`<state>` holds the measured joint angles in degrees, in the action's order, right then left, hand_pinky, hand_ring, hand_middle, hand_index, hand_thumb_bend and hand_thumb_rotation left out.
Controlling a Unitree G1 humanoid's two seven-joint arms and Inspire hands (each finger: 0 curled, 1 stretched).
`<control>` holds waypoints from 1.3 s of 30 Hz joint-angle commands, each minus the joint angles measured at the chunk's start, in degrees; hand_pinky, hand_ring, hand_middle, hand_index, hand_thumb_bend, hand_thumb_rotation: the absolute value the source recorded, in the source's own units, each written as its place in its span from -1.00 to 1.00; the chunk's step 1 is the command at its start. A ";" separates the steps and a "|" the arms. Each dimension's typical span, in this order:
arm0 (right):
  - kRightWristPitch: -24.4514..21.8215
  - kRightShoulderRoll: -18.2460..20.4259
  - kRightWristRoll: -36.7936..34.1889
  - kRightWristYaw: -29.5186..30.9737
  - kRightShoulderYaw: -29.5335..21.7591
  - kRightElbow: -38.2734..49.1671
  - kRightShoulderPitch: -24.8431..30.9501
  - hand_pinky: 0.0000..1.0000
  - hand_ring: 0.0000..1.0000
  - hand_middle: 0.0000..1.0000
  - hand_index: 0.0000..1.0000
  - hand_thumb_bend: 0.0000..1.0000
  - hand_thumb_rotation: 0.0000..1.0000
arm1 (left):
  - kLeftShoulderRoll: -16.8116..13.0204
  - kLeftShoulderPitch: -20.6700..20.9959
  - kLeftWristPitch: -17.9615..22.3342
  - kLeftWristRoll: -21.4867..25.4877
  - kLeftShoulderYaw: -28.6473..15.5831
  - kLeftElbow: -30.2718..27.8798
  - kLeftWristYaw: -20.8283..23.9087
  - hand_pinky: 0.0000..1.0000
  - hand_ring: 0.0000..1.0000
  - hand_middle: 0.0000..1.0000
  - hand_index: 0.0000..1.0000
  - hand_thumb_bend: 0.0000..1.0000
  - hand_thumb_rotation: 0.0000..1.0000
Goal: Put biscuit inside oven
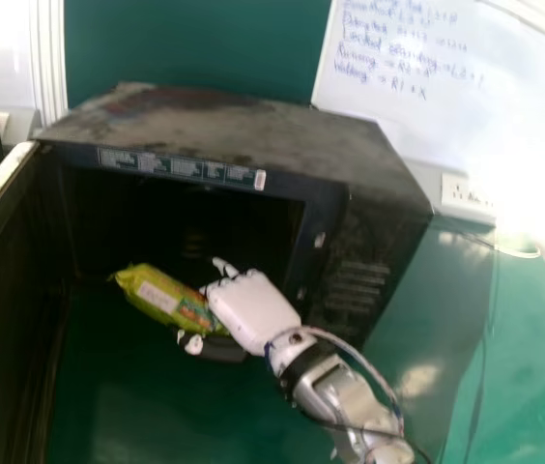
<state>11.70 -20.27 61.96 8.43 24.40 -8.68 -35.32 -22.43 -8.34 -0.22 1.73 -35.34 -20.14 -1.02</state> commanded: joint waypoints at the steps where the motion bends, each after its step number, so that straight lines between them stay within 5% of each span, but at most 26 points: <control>1: -0.74 0.76 -0.93 -1.98 0.31 -2.54 -2.50 -0.08 -0.05 -0.02 -0.06 0.00 -1.00 | 0.30 -0.35 0.18 0.04 -0.16 -0.10 0.20 0.26 0.53 0.67 0.64 0.85 0.09; 39: -1.20 6.88 -5.24 -17.48 8.33 -46.10 -27.89 -0.08 -0.06 -0.02 -0.06 0.00 -1.00 | 0.30 -1.43 1.83 0.54 -0.30 -0.01 0.17 0.27 0.53 0.62 0.62 0.84 0.24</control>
<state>10.72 -13.17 57.55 -7.78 32.63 -52.96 -60.76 -22.42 -9.48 1.07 2.44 -35.41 -20.08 -1.01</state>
